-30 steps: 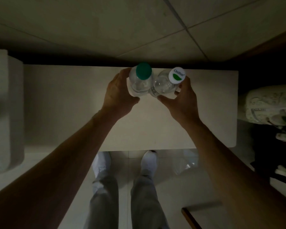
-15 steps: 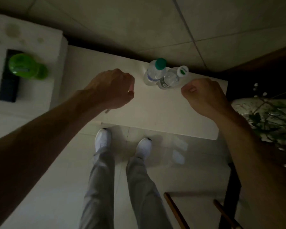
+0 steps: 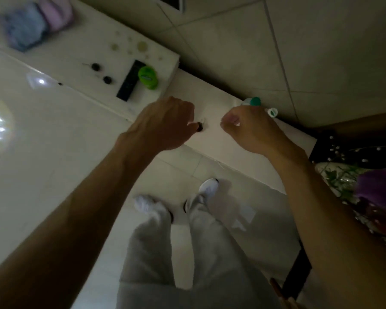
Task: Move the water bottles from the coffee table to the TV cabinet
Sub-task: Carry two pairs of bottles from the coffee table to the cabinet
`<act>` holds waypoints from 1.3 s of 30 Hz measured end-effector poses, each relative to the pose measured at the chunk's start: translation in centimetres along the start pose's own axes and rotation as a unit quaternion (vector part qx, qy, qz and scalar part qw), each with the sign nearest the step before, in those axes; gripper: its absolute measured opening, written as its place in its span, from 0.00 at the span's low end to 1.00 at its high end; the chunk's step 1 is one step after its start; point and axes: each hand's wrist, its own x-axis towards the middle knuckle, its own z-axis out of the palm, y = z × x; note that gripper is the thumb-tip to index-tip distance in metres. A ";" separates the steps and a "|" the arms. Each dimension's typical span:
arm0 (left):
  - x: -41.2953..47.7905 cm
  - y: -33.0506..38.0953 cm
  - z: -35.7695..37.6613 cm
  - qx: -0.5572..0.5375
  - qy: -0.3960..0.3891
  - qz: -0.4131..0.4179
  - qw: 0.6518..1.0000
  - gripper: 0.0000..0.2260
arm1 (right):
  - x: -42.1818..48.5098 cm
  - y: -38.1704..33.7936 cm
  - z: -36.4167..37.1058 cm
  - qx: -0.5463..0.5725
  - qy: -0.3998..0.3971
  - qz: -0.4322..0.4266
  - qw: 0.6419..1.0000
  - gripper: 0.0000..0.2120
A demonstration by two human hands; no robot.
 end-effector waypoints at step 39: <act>-56.8 -22.2 -3.5 -0.182 0.220 -0.469 0.836 0.16 | -15.0 -52.9 15.3 -0.248 -0.179 -0.463 0.832 0.12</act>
